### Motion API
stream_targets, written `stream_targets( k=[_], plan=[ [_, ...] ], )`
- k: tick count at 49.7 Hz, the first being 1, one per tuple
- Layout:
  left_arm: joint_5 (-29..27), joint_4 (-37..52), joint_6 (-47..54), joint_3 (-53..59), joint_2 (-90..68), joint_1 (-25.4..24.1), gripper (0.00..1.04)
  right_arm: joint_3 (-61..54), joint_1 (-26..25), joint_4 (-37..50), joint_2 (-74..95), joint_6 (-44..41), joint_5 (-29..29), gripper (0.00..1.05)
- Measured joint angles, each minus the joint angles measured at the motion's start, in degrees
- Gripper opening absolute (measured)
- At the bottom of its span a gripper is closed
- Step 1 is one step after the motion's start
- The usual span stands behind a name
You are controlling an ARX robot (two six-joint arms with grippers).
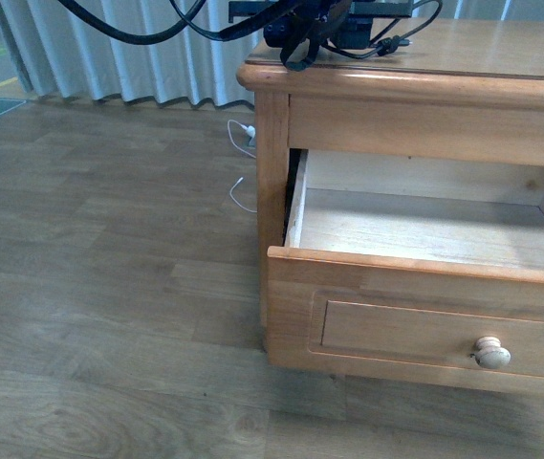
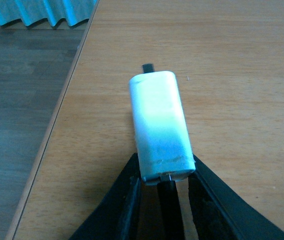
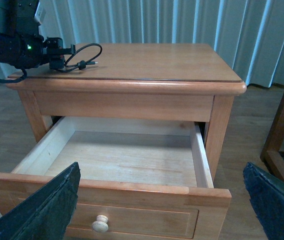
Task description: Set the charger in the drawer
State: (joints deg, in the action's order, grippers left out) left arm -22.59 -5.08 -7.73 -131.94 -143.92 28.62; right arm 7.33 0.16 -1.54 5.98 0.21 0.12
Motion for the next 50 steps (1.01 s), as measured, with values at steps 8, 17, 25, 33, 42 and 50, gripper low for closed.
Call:
stream_targets(
  k=[8, 17, 25, 33, 42, 50],
  plan=[
    [0.0, 0.8, -0.1, 1.5, 0.7, -0.2, 0.23, 0.0, 0.0, 0.0, 0.0, 0.0, 0.0, 0.97],
    [0.0, 1.9, -0.2, 4.0, 2.2, -0.5, 0.23, 0.0, 0.0, 0.0, 0.0, 0.0, 0.0, 0.97],
    [1.2, 5.4, -0.5, 9.1, 5.2, -0.6, 0.23, 0.0, 0.0, 0.0, 0.0, 0.0, 0.0, 0.97],
    [4.8, 13.1, -0.3, 22.8, 16.3, -0.6, 0.23, 0.0, 0.0, 0.0, 0.0, 0.0, 0.0, 0.97],
    [10.5, 19.8, 1.4, 36.7, 29.1, 0.3, 0.23, 0.0, 0.0, 0.0, 0.0, 0.0, 0.0, 0.97],
    [15.3, 23.6, 3.3, 49.1, 35.8, 4.3, 0.23, 0.0, 0.0, 0.0, 0.0, 0.0, 0.0, 0.97]
  ],
)
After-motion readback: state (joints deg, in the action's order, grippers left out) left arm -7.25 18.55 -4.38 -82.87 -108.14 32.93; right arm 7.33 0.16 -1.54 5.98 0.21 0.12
